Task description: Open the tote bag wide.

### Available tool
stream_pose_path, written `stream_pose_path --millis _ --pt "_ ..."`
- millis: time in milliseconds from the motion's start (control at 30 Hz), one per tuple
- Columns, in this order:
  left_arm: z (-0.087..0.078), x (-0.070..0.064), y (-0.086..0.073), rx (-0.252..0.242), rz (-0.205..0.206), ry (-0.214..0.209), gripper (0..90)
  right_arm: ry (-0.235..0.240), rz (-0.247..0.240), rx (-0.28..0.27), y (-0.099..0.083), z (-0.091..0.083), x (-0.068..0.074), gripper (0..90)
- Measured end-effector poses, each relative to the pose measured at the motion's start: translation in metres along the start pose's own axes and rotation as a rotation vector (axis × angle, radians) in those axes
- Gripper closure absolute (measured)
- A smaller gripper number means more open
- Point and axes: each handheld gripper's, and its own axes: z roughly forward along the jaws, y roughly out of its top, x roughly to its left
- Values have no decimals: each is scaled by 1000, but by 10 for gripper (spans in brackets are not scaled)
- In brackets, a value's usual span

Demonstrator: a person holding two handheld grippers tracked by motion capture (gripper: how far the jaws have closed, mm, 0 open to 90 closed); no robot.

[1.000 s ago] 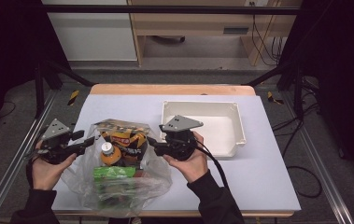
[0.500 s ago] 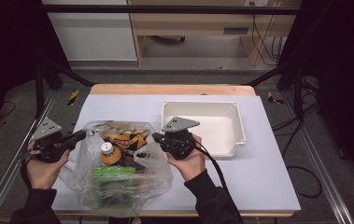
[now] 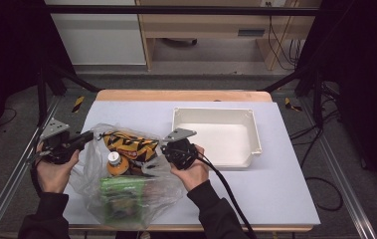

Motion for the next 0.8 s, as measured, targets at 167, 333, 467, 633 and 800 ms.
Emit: stream_pose_path --millis 167,333,467,633,800 --pt "14 -2 -16 91 15 -13 883 21 15 -13 -13 3 5 898" --pt "30 -2 -43 162 0 -33 881 0 17 -7 -23 6 6 897" --pt "42 0 -64 191 -20 -39 883 6 33 23 -34 15 6 900" --pt "53 0 -83 226 -35 -53 884 6 41 56 -47 28 8 900" --pt "60 1 -96 250 -40 -57 882 12 51 90 -60 39 10 900"
